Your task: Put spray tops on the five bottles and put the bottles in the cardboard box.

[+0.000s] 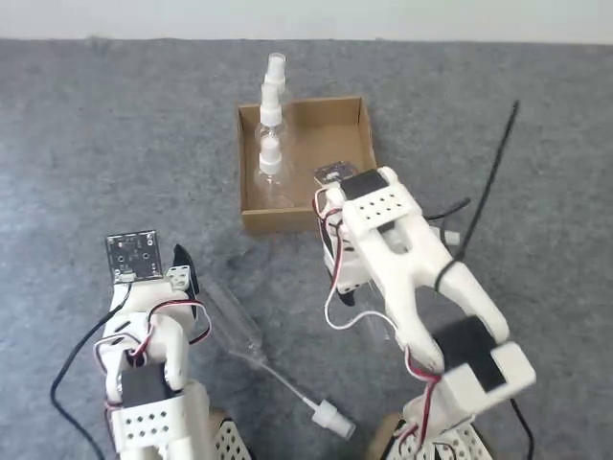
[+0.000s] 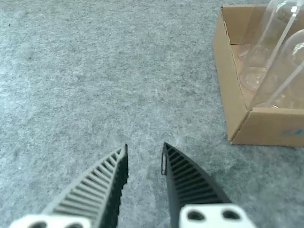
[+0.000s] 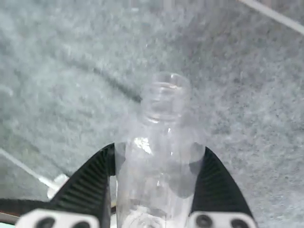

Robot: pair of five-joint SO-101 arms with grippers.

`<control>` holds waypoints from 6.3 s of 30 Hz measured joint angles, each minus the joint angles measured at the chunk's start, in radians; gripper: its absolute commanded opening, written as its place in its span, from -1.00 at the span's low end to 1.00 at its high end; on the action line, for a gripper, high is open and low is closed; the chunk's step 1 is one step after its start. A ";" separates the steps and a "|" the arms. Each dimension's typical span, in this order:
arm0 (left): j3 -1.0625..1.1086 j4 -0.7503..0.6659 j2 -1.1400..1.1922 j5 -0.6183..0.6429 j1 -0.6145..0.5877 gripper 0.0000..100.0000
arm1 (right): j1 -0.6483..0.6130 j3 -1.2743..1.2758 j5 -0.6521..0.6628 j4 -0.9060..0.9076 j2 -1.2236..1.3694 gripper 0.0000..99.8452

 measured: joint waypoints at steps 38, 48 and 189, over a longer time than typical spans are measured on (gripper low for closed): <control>0.000 0.000 0.000 0.000 0.000 -0.77 | -0.178 0.400 0.496 -0.259 -0.201 -0.37; 0.000 0.000 0.000 0.000 0.000 -0.77 | -0.222 0.411 0.497 -0.272 -0.201 -0.41; -0.506 0.514 0.511 -0.545 0.944 -0.46 | 0.819 0.282 0.064 -0.382 -0.833 -0.90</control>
